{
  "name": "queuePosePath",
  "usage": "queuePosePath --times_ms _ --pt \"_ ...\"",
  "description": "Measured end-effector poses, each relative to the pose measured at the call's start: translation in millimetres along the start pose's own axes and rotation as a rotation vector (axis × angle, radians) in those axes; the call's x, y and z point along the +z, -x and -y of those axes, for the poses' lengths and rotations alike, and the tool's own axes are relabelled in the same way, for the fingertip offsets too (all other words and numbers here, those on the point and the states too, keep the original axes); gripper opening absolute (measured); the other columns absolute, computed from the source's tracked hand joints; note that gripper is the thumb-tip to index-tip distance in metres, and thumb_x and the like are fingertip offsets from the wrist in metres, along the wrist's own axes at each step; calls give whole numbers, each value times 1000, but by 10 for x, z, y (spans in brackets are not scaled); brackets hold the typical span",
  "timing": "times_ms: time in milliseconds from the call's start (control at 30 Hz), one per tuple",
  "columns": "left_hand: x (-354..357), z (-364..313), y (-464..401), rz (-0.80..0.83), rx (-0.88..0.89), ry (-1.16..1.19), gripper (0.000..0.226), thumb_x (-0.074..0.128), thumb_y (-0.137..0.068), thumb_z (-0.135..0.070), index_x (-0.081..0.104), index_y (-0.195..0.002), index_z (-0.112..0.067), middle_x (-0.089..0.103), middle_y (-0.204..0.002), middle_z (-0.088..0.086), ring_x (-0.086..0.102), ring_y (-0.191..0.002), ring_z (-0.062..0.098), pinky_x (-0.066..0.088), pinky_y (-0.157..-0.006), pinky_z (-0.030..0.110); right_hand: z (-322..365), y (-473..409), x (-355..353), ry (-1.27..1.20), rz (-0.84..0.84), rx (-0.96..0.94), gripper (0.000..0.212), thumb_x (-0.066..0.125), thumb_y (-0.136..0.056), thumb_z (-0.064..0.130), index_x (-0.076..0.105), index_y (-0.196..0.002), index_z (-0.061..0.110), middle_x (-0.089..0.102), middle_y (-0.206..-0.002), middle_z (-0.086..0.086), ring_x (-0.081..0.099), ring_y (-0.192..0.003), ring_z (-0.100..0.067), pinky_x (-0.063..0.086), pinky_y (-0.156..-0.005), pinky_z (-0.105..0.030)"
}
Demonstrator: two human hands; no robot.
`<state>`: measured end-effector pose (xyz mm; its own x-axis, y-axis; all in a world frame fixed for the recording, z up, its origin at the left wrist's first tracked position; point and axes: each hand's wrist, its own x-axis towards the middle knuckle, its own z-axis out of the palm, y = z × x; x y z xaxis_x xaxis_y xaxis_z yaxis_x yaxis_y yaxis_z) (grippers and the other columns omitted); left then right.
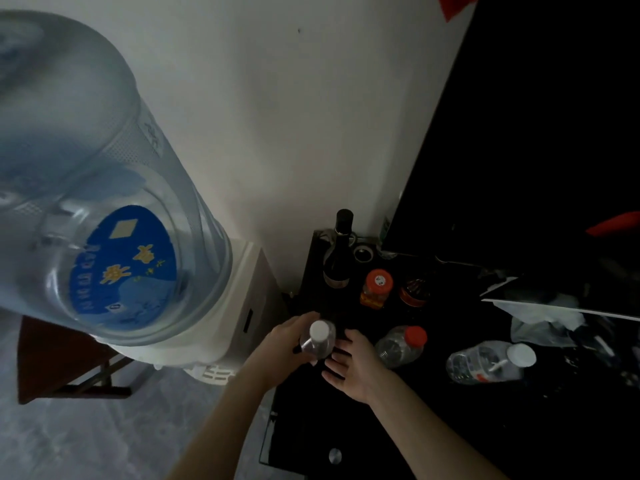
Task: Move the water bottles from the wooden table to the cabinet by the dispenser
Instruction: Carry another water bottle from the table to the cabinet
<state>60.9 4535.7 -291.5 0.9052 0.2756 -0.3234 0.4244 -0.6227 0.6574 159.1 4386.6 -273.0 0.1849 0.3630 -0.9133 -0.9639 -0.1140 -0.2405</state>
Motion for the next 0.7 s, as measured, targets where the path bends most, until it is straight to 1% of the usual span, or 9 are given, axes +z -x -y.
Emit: queuePosePath --times_ms 133,200,267,333,433,500,567,633,700 --pt "-26 -47 -5 7 -36 33 89 83 -82 -17 36 -158 -21 50 -152 1 51 -138 19 43 -112 28 77 230 25 139 -12 -74 41 49 -100 33 52 -134 10 42 -148 -15 47 -130 -31 42 -99 -46" --pt "-68 -79 36 41 -64 18 105 83 -80 -17 19 -163 -22 34 -163 1 40 -147 21 37 -118 32 142 380 61 224 -12 -102 34 53 -99 31 55 -127 13 47 -141 -13 55 -114 -26 45 -93 -45" --pt "-128 -127 86 76 -101 -19 120 83 -77 -12 0 -164 -18 16 -169 5 26 -154 25 31 -122 37 219 548 99 318 -17 -148 35 55 -97 31 55 -128 14 51 -133 -10 57 -96 -20 48 -86 -43" --pt "-192 -185 155 69 -143 -69 120 78 -78 -6 -8 -163 -12 9 -169 11 19 -157 27 28 -123 36 296 744 130 425 -4 -181 38 57 -95 32 56 -129 16 52 -130 -7 57 -94 -19 50 -82 -41" --pt "-309 -296 296 6 -194 -110 104 68 -83 -1 3 -164 -11 18 -166 12 24 -154 30 28 -122 33 457 1081 160 565 43 -218 43 57 -95 34 56 -133 14 53 -133 -10 57 -109 -24 51 -86 -40" --pt "-444 -409 376 -100 -196 -163 80 62 -88 0 29 -160 -11 36 -157 11 40 -146 32 34 -117 32 608 1303 182 675 60 -280 45 56 -95 34 55 -135 13 53 -136 -11 56 -117 -27 52 -86 -38" --pt "-634 -593 411 -256 -140 -155 61 59 -89 4 50 -147 -12 52 -142 11 55 -130 31 43 -107 33 780 1496 211 812 52 -371 44 56 -94 35 55 -134 16 56 -133 -7 59 -113 -24 53 -84 -36" --pt "-879 -909 392 -365 -39 -158 55 59 -91 0 56 -143 -18 53 -138 7 58 -123 28 47 -103 36 961 1657 238 949 24 -475 39 54 -94 37 56 -129 19 61 -119 0 62 -104 -19 52 -90 -36" --pt "-1082 -1265 325 -408 28 -301 55 62 -95 -22 50 -148 -27 46 -150 -1 52 -131 25 47 -105 39 1101 1801 245 1079 -21 -562 32 53 -95 38 57 -122 21 63 -110 1 62 -96 -17 51 -86 -34"
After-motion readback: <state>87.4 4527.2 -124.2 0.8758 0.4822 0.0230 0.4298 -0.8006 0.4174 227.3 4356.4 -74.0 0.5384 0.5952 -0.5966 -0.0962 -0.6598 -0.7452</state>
